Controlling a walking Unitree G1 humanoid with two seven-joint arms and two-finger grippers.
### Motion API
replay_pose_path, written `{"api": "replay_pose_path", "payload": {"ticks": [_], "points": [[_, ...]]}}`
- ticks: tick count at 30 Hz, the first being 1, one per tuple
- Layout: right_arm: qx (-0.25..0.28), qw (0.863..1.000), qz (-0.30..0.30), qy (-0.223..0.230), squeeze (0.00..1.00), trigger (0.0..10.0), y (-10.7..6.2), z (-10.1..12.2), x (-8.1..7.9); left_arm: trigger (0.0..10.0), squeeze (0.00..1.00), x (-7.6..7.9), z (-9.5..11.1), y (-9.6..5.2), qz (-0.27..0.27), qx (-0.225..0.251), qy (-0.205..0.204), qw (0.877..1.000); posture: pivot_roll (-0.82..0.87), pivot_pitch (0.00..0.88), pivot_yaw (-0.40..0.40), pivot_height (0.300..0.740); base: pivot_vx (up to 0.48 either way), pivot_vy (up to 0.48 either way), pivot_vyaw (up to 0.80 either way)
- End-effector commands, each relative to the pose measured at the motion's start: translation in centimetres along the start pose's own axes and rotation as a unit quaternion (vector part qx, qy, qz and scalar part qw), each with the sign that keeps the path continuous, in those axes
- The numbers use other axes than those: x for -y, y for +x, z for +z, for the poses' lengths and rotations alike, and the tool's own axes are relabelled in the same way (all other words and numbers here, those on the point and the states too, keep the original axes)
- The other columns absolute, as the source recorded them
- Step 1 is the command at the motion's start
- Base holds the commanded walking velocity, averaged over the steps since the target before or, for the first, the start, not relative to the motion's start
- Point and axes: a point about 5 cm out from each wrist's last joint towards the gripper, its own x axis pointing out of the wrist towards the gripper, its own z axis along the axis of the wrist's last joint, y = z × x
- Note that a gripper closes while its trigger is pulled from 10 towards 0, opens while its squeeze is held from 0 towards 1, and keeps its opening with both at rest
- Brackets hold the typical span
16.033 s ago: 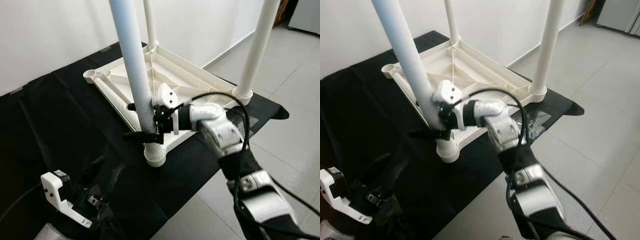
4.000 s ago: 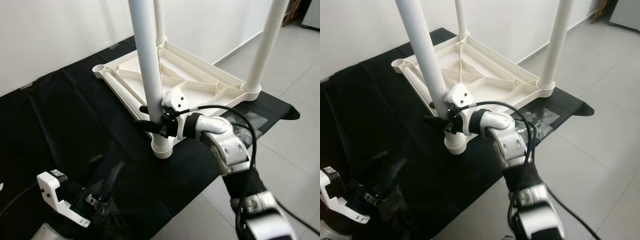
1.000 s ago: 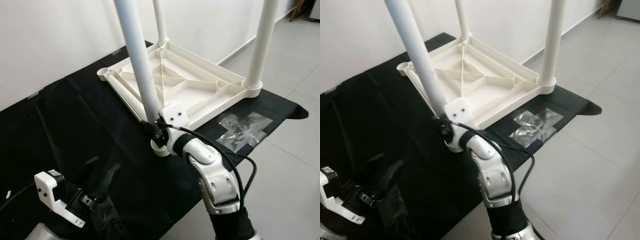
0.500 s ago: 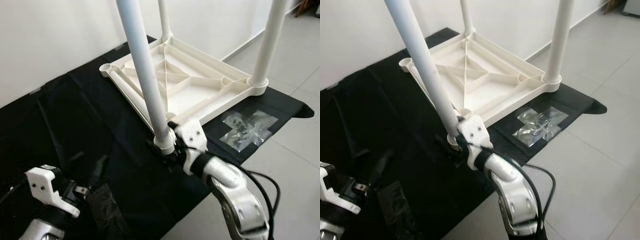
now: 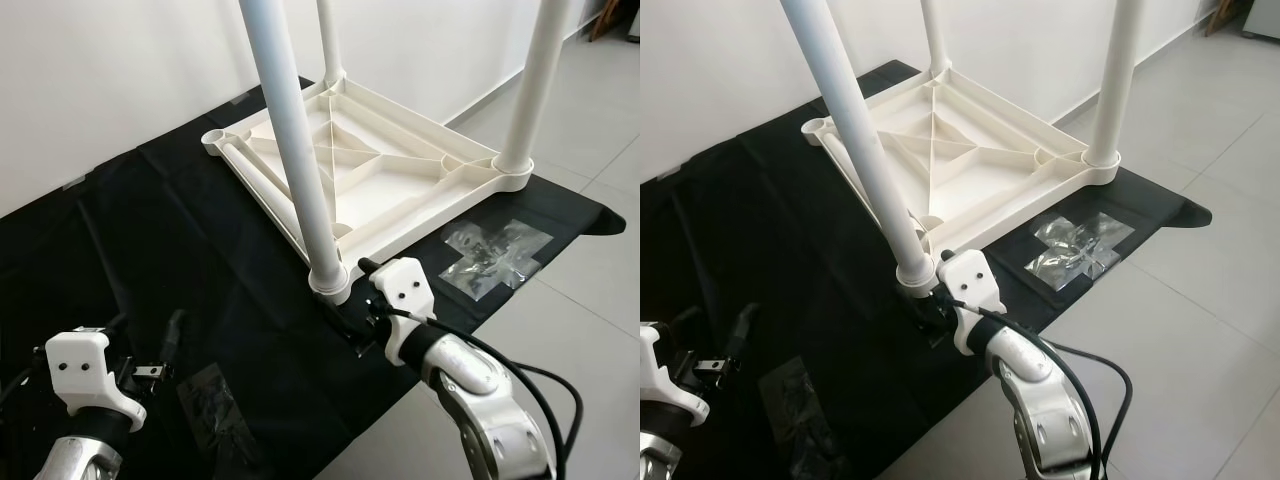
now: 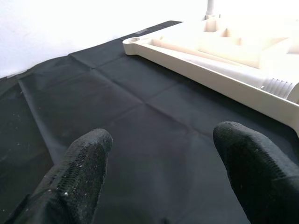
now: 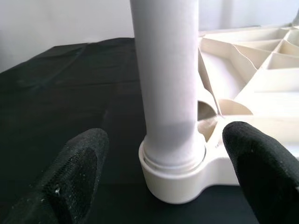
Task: Building children table
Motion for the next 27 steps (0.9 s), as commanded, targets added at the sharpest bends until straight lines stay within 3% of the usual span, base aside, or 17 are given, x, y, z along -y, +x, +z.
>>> {"api": "replay_pose_path", "payload": {"ticks": [1, 6, 8, 10, 12, 14, 18, 21, 27], "points": [[0.002, 0.999, 0.043, -0.003, 0.00, 10.0, 0.9, 0.0, -0.1, 10.0, 0.00, 0.2, 0.1, -0.4, -0.009, 0.007, 0.002, 1.000, 0.00, 0.170, 0.153, 0.740, 0.000, 0.000, 0.00], [-0.013, 0.993, 0.107, -0.054, 0.00, 10.0, 2.7, 0.4, 2.9, 10.0, 0.00, 2.5, 0.8, -1.3, -0.117, 0.040, 0.018, 0.992, 0.02, 0.176, 0.137, 0.740, 0.000, 0.000, 0.00], [-0.013, 0.993, 0.107, -0.054, 0.00, 10.0, 2.7, 0.4, 2.9, 10.0, 0.00, 2.5, 0.8, -1.3, -0.117, 0.040, 0.018, 0.992, 0.02, 0.176, 0.137, 0.740, 0.000, 0.000, 0.00], [-0.014, 0.990, 0.122, -0.075, 0.00, 10.0, 3.4, 1.3, 4.7, 10.0, 0.00, 3.1, 0.6, -1.9, -0.172, 0.032, 0.011, 0.985, 0.02, 0.188, 0.128, 0.740, 0.000, 0.000, 0.00], [-0.014, 0.990, 0.122, -0.075, 0.00, 10.0, 3.4, 1.3, 4.7, 10.0, 0.00, 3.1, 0.6, -1.9, -0.172, 0.032, 0.011, 0.985, 0.02, 0.188, 0.128, 0.740, 0.000, 0.000, 0.00], [0.001, 0.980, 0.175, -0.093, 0.00, 10.0, 4.4, 3.0, 5.9, 10.0, 0.00, 3.1, 0.7, -2.8, -0.214, 0.027, -0.011, 0.976, 0.03, 0.205, 0.117, 0.740, 0.000, 0.000, 0.00], [0.013, 0.971, 0.220, -0.098, 0.00, 10.0, 4.9, 3.9, 5.8, 10.0, 0.00, 3.1, 0.8, -3.2, -0.232, 0.024, -0.017, 0.972, 0.03, 0.211, 0.112, 0.740, 0.000, 0.000, 0.00], [0.026, 0.959, 0.259, -0.111, 0.00, 10.0, 5.9, 5.5, 6.8, 10.0, 0.00, 2.7, 1.1, -3.6, -0.234, 0.030, -0.018, 0.972, 0.04, 0.217, 0.099, 0.740, 0.000, 0.000, 0.00], [0.029, 0.954, 0.274, -0.117, 0.00, 10.0, 6.4, 6.3, 7.6, 10.0, 0.00, 2.6, 1.2, -3.9, -0.234, 0.033, -0.019, 0.971, 0.05, 0.223, 0.092, 0.740, 0.000, 0.000, 0.00]]}}
